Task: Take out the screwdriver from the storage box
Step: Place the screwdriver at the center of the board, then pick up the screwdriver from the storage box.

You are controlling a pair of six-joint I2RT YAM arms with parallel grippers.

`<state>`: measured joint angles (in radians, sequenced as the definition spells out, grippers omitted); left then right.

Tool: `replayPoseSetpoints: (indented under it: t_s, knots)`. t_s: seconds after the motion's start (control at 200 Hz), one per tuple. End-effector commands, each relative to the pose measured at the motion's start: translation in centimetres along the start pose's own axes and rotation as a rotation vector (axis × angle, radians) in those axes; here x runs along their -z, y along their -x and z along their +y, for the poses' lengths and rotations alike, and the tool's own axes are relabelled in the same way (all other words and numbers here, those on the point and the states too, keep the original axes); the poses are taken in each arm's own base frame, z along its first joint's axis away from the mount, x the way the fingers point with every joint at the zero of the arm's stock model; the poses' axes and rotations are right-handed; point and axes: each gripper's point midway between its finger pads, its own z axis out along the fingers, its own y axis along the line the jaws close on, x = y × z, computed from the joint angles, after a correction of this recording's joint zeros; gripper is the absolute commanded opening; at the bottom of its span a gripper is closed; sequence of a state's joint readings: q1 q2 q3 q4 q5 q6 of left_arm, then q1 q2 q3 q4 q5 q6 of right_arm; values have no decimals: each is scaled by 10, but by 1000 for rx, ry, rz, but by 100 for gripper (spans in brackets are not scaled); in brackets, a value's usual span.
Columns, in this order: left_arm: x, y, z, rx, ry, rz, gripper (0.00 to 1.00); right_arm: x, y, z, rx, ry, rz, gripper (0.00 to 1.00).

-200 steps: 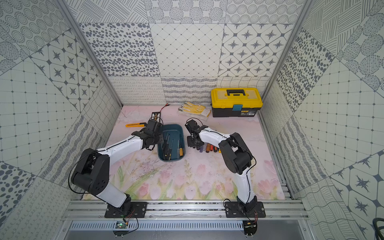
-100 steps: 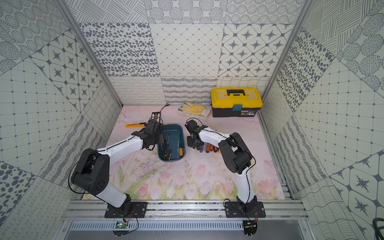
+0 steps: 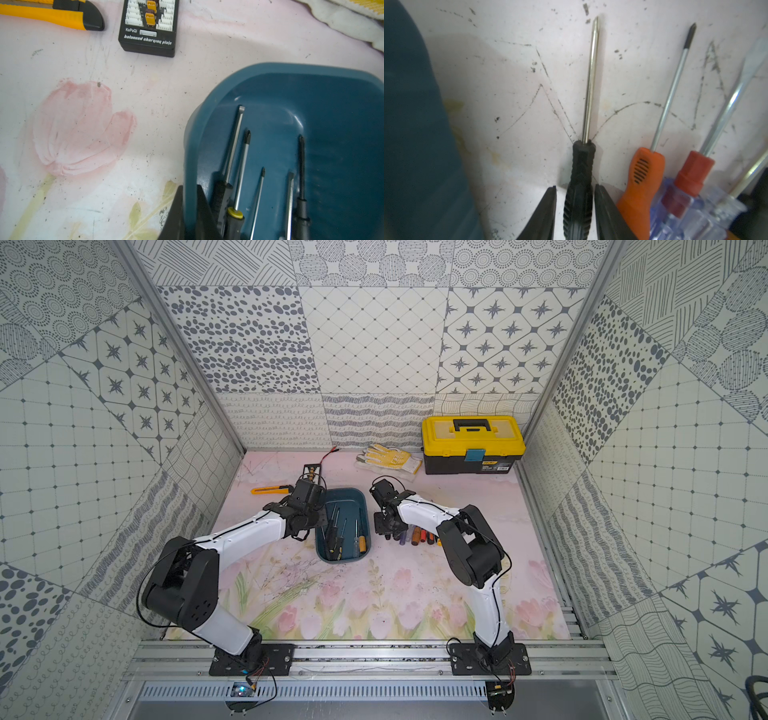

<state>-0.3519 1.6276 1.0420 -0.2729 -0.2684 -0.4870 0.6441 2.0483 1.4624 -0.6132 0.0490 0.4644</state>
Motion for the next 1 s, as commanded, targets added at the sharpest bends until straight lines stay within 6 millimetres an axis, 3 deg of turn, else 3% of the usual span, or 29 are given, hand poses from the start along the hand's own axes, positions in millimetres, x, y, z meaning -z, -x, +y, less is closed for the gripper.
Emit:
replayPoseSetpoints:
  t_s: [0.0, 0.485, 0.806, 0.991]
  knots:
    - [5, 17, -5, 30, -28, -73, 0, 17, 17, 8, -17, 40, -66, 37]
    - [7, 19, -5, 31, -31, -80, 0, 83, 46, 59, 51, 234, -236, 39]
    - [8, 19, -5, 30, -32, -80, 0, 105, 41, 108, 96, 362, -263, 41]
    - [7, 19, -5, 32, -34, -80, 0, 99, 30, 128, 108, 400, -225, 41]
